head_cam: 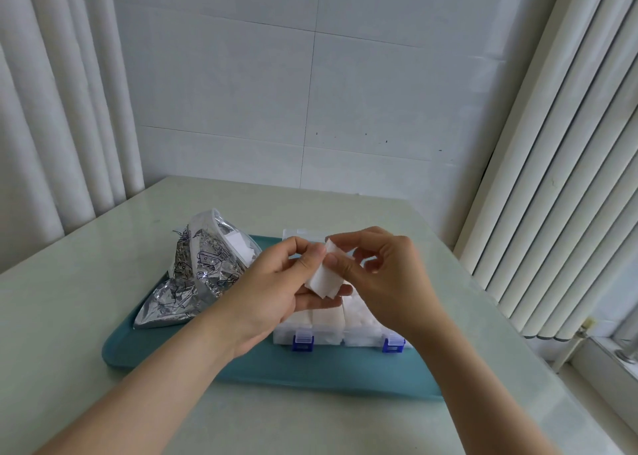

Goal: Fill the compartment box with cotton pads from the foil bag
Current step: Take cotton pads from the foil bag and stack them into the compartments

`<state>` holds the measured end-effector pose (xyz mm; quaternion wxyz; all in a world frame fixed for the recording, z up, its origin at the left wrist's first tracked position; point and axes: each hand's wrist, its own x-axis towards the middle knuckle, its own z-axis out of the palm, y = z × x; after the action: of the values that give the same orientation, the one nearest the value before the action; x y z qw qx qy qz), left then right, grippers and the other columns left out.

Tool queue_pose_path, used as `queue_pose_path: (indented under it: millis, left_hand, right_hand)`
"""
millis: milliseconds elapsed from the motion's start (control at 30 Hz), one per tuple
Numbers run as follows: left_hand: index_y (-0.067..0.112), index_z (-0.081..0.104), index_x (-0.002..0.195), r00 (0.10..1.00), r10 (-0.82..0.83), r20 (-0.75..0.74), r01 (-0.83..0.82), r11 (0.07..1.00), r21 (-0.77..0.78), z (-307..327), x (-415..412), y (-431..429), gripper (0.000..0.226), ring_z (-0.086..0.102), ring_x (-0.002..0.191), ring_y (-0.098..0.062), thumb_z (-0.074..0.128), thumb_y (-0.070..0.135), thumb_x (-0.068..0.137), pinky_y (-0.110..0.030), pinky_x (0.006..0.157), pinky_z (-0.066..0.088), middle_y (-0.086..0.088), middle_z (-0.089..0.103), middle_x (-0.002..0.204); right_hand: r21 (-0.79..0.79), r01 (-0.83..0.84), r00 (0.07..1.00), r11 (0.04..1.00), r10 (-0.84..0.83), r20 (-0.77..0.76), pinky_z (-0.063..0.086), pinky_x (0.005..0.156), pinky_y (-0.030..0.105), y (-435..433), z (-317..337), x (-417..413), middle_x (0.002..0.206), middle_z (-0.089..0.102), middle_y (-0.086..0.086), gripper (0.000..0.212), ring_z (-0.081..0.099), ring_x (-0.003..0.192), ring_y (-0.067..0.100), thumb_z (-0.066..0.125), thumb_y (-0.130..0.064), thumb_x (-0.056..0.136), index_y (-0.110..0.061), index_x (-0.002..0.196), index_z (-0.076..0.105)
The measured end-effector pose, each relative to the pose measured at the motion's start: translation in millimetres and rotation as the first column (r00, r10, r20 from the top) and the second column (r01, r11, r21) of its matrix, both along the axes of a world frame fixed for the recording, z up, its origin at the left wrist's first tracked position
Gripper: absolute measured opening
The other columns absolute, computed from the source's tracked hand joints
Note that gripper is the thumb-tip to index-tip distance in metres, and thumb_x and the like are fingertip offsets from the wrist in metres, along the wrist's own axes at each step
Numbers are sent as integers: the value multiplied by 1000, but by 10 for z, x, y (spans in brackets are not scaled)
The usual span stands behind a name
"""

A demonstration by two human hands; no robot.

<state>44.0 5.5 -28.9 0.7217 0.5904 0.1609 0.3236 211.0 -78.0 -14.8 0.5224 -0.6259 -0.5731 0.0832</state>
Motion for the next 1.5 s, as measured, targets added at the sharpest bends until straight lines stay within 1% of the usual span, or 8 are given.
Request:
queue_pose_path:
  millis: [100, 267, 500, 667, 933, 1233, 1400, 1500]
  left_hand:
    - [-6, 57, 118, 998, 58, -10, -57, 996, 64, -23, 3, 39, 35, 77, 100, -37, 53, 27, 107, -46, 90, 64, -25, 75, 109]
    - [5, 62, 102, 971, 239, -21, -224, 933, 281, -97, 39, 88, 25, 78, 96, -29, 55, 28, 108, -41, 89, 65, -16, 77, 95]
    - [27, 68, 103, 876, 477, -70, -129, 371, 920, -268, 24, 68, 7, 60, 107, -3, 64, 21, 102, -20, 96, 45, 18, 67, 106]
    - [30, 63, 107, 875, 424, -234, 90, 331, 939, -310, 19, 46, 16, 53, 118, -5, 58, 44, 104, -26, 102, 42, 17, 63, 119]
    - [34, 61, 109, 868, 430, -249, 115, 312, 943, -333, 27, 54, 22, 52, 109, -2, 56, 54, 101, -26, 98, 45, 21, 59, 110]
    - [20, 65, 108, 881, 473, 2, -86, 157, 984, -251, -12, 70, 7, 56, 105, -11, 60, 20, 104, -27, 92, 46, 11, 62, 106]
    - [9, 70, 105, 663, 661, 351, -387, -99, 917, -112, -100, 228, 20, 60, 106, -30, 65, -2, 89, -42, 95, 47, -6, 66, 113]
    - [13, 67, 122, 413, 851, 325, -483, -98, 870, -89, -209, 401, 37, 50, 130, -38, 73, 12, 85, -50, 103, 40, -13, 56, 143]
  right_hand:
    - [-4, 12, 996, 1000, -12, 88, 53, 74, 24, 32, -42, -42, 97, 74, -17, 17, 68, 93, 9, 79, -25, 93, -33, 109, 79]
    - [76, -109, 965, 991, 124, -229, 64, 81, 39, -15, 56, 15, 94, 79, 2, 8, 77, 90, 20, 75, -11, 96, -16, 102, 77]
    - [-279, 13, 979, 960, -70, -192, 49, 59, 28, -131, 90, 332, 77, 75, 14, 13, 60, 61, 16, 82, -17, 90, -23, 101, 78]
    - [-435, 76, 996, 897, -49, 75, 39, 52, 23, -136, 57, 330, 53, 57, -4, 21, 45, 47, 11, 89, -25, 81, -24, 93, 72]
    - [-377, 250, 892, 892, -61, 447, 47, 65, 17, -74, -5, 273, 80, 68, -14, 24, 61, 81, 2, 96, -46, 66, -35, 77, 77]
    - [-387, 298, 817, 872, -24, 575, 60, 67, 38, -87, -57, 198, 65, 70, -6, 22, 57, 63, 12, 59, -25, 81, -21, 72, 78]
    - [-227, 343, 829, 912, -179, 530, 58, 60, 36, -49, -50, 81, 65, 65, -8, 21, 58, 64, 11, 52, -21, 79, -23, 78, 73]
    - [-110, 294, 860, 949, -213, 464, 54, 65, 32, -17, -55, -71, 73, 64, -13, 20, 56, 67, 9, 58, -15, 85, -25, 88, 74]
